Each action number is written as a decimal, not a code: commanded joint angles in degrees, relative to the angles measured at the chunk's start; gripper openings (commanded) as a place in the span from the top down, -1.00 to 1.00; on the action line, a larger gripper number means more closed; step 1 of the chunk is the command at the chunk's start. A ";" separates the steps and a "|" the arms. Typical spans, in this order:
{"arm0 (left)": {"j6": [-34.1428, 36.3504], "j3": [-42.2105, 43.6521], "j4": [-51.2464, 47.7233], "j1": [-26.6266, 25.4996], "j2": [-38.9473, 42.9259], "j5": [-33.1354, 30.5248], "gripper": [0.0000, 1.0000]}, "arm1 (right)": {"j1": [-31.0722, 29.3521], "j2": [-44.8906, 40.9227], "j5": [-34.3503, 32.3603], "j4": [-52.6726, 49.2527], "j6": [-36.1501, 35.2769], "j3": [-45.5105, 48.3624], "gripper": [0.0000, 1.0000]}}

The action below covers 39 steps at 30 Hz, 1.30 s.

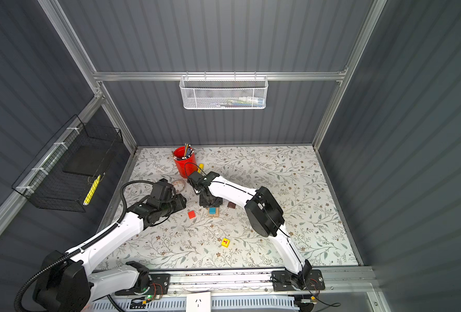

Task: Build the wood block tower
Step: 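Open the right gripper and lift it off the teal bar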

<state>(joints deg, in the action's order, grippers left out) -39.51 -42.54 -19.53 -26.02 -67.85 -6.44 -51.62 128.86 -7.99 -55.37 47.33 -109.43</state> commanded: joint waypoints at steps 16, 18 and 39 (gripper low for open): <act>0.30 0.10 -1.64 0.48 0.60 -0.35 -0.12 | 0.21 0.69 -0.98 -1.12 -0.15 0.96 0.26; 0.26 0.09 -1.57 0.49 0.60 -0.35 -0.12 | 0.22 0.61 -0.93 -1.09 -0.14 0.80 0.23; 1.10 -1.43 -4.75 0.45 3.24 0.18 -0.12 | 0.29 -12.96 0.12 5.74 -7.61 9.57 -0.09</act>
<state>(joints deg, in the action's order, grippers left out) -39.46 -42.57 -21.96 -26.02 -66.32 -6.44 -51.53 120.09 -7.84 -51.79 43.42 -102.28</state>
